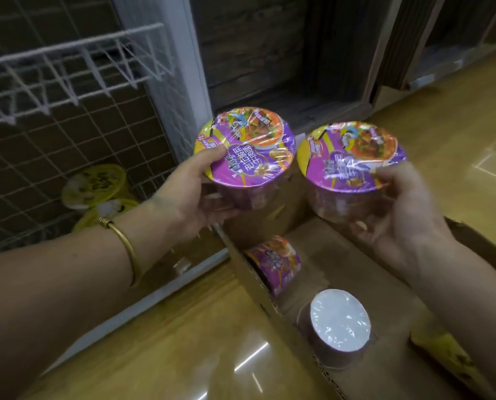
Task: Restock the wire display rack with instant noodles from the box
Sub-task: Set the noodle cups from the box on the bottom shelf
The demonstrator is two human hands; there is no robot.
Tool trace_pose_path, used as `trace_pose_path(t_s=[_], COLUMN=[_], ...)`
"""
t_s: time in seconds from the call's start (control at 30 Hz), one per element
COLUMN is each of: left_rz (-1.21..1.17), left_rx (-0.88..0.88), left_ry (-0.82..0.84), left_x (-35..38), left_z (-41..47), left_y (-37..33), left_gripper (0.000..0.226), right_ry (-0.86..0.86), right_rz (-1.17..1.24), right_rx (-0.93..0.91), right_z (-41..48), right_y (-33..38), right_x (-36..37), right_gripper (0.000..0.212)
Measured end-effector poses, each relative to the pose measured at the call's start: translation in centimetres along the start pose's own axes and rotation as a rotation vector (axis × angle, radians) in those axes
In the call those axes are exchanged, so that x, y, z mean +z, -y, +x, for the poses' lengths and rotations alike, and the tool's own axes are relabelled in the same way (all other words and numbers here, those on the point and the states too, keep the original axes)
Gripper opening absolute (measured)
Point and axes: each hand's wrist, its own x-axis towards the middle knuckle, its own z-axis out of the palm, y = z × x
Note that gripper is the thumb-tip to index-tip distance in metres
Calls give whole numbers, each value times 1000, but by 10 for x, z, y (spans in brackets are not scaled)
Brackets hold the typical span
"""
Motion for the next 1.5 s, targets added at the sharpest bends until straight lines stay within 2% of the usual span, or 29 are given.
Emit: trace_pose_path(t_s=[0.07, 0.17, 0.3, 0.43, 0.67, 0.83, 1.03, 1.2, 1.33, 1.5], left_rz=[-2, -6, 11, -12, -176, -235, -324, -438, -575, -662], left_rx=[14, 32, 63, 94, 125, 98, 61, 43, 51, 62], left_ry=[-27, -51, -103, -188, -344, -491, -600, -686, -734, -803], left_x=[-15, -41, -87, -132, -224, -285, -330, -357, -369, -383], left_z=[-12, -30, -55, -72, -94, -105, -111, -110, -100, -80], left_y=[-8, -17, -21, -26, -25, -16, 0, 10, 20, 35], left_gripper=[36, 32, 35, 31, 51, 51, 56, 49, 45, 25], right_ry=[57, 97, 228, 337, 473, 551, 579, 590, 580, 523], right_rz=[28, -5, -62, -118, -147, -214, -254, -222, -228, -254], right_rx=[-46, -59, -5, 65, 140, 160, 211, 292, 310, 389], right_z=[-10, -23, -38, -52, -77, -94, -109, -116, -121, -118], right_y=[5, 7, -5, -20, -62, -97, -132, -165, -191, -236], right_x=[16, 39, 62, 100, 186, 243, 292, 327, 351, 372], right_gripper=[32, 39, 34, 37, 26, 22, 20, 23, 16, 46])
